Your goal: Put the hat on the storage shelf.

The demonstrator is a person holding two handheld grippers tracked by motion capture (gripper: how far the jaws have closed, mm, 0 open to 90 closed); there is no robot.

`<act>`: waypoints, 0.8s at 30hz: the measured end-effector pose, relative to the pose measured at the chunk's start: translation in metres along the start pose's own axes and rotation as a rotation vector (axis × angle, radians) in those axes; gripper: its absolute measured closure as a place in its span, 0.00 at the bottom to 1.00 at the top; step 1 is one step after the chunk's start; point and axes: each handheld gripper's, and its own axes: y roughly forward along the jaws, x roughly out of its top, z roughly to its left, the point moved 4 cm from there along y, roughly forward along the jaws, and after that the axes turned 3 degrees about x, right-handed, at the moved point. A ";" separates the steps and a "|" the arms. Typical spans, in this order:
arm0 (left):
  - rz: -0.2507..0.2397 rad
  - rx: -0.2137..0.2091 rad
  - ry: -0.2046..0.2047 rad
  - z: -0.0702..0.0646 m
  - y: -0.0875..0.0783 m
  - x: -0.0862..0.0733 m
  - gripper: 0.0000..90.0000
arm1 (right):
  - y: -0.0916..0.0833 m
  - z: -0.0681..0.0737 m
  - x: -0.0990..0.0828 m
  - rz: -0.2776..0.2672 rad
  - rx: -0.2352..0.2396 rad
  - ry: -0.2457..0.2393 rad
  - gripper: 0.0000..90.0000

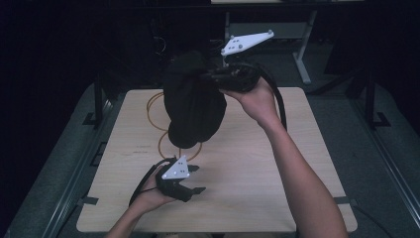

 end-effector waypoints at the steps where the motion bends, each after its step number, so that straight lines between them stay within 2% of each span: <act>1: 0.001 -0.001 0.005 0.000 0.000 0.000 0.34 | 0.006 -0.001 0.004 0.009 0.005 -0.005 0.96; 4: 0.003 0.002 0.005 0.000 0.000 0.000 0.34 | 0.013 -0.003 0.008 0.013 0.012 -0.007 0.96; 6: 0.007 0.001 0.019 0.002 0.000 -0.001 0.34 | 0.022 -0.004 0.014 0.023 0.019 0.000 0.96; 13: 0.002 0.001 0.010 0.003 -0.001 -0.001 0.34 | 0.047 -0.007 0.023 0.060 0.036 -0.008 0.96; 16: 0.001 -0.005 0.011 0.004 0.000 -0.002 0.34 | 0.059 -0.008 0.025 0.088 0.039 -0.013 0.96; 21: -0.003 -0.009 0.008 0.003 0.000 -0.001 0.34 | 0.074 -0.011 0.025 0.118 0.049 0.003 0.96; 24: -0.004 -0.006 0.019 0.004 0.000 -0.001 0.34 | 0.087 -0.015 0.027 0.146 0.062 0.009 0.95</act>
